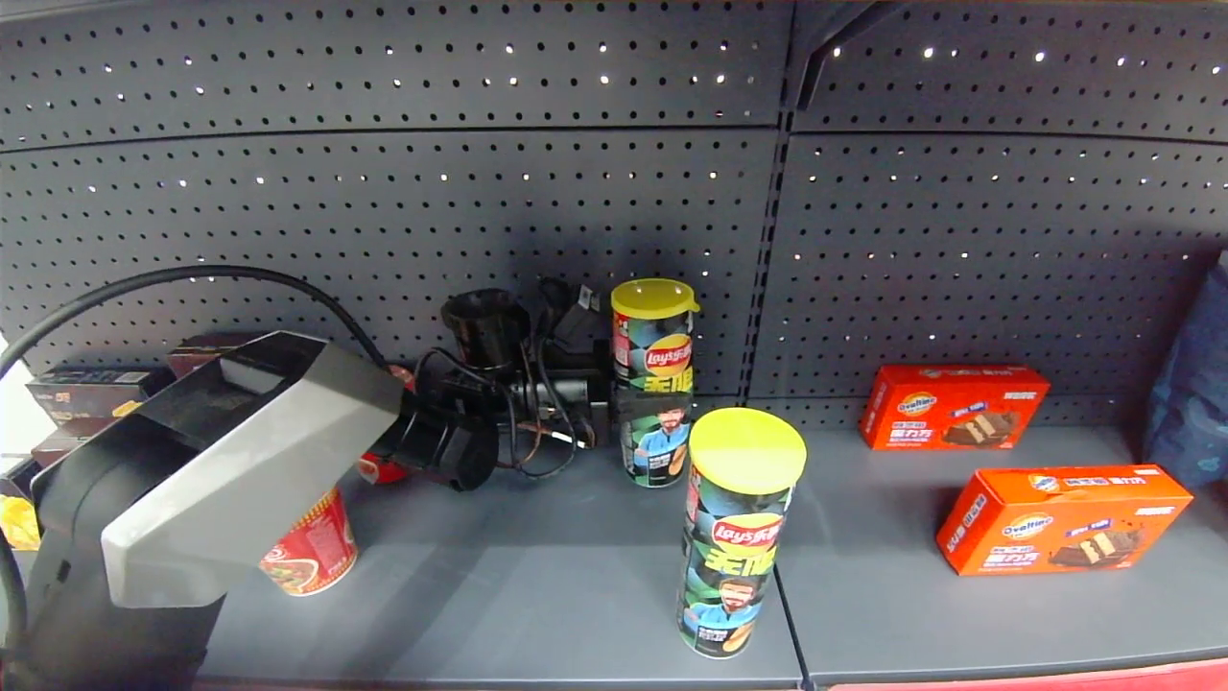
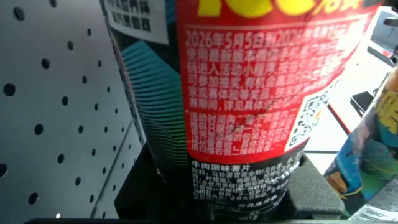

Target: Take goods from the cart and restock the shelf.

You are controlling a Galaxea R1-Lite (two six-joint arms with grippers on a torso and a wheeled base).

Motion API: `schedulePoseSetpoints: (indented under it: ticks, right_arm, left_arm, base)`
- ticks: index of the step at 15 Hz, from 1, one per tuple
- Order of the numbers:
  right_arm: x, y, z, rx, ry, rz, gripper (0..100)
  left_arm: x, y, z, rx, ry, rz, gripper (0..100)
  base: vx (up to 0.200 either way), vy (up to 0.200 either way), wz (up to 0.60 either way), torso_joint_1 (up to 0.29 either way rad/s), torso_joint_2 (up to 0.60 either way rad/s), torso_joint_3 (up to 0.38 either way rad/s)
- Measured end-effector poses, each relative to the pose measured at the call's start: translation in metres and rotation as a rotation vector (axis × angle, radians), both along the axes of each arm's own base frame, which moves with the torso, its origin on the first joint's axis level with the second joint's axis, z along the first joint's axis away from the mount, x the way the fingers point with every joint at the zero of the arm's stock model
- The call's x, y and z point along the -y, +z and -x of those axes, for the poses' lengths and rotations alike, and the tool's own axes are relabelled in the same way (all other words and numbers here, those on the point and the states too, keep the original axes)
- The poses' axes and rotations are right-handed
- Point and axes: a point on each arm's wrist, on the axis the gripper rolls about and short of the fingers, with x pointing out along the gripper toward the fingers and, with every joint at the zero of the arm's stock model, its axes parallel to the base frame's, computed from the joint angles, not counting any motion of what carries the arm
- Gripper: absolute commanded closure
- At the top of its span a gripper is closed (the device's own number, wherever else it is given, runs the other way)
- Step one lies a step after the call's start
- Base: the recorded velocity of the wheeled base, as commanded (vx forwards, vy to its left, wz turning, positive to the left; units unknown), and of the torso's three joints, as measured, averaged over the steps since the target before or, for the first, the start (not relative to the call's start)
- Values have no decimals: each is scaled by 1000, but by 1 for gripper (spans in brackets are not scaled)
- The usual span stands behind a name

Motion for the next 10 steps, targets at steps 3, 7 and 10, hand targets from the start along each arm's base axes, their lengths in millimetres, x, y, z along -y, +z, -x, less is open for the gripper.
schedulePoseSetpoints:
  ticks: [3,7,10]
  right_arm:
    - [0,0,0,0,0,0,0]
    - [0,0,0,0,-1,0,0]
    - [0,0,0,0,0,0,0]
  left_arm:
    - [3,-3,-4,2,-4,2,100]
    - [8,-10,-6,-5,-10,-1,100]
    - [11,-17,-6,-17,-16,-6,100]
  base:
    - [0,0,0,0,0,0]
    - [0,0,0,0,0,0]
    - [0,0,0,0,0,0]
